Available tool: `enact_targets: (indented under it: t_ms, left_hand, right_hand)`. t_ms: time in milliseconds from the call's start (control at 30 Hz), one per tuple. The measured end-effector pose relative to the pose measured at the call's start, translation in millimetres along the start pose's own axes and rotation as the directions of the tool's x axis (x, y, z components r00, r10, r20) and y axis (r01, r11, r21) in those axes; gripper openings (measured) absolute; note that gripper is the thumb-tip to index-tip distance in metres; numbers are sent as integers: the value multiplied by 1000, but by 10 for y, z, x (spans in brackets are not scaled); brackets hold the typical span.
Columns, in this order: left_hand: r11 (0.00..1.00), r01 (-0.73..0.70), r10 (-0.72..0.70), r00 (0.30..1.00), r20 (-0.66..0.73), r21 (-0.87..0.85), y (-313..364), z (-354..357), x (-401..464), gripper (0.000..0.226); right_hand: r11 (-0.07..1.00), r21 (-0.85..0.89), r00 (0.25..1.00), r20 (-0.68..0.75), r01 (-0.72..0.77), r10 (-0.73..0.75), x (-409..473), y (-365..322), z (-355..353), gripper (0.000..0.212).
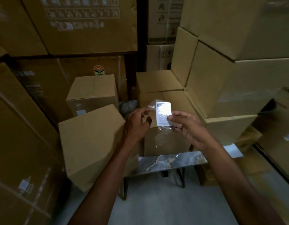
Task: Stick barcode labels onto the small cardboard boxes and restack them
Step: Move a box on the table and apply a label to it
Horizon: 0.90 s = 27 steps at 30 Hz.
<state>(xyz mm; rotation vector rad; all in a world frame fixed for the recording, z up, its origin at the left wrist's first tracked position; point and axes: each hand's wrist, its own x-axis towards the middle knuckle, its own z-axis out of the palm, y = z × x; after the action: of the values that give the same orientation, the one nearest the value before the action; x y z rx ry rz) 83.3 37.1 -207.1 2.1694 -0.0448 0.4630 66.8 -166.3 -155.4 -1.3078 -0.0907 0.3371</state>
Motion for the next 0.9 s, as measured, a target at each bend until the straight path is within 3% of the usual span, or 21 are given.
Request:
enact_targets:
  t_ms: [167, 300, 500, 600, 900]
  left_hand:
    - [1000, -18, 18, 1000, 3, -4, 596, 694, -116, 35]
    - [998, -31, 35, 998, 61, -60, 981, 1316, -219, 31]
    - [995, -39, 51, 990, 129, -95, 1501, 2172, -300, 30]
    - [994, -13, 31, 985, 170, -108, 1684, 2523, -303, 29]
    - [986, -128, 156, 932, 327, -105, 1947, 3483, -175, 23]
  right_hand:
    - [999, 22, 999, -44, 28, -27, -399, -211, -796, 17]
    - [999, 20, 996, -79, 44, -43, -715, -389, -1450, 36]
    - [999, -36, 979, -198, 39, -45, -1076, -559, -2359, 24]
    - [997, -60, 974, -218, 43, -55, -1172, -651, -2744, 27]
    - [996, -39, 946, -312, 79, -87, -1028, -818, -3763, 49]
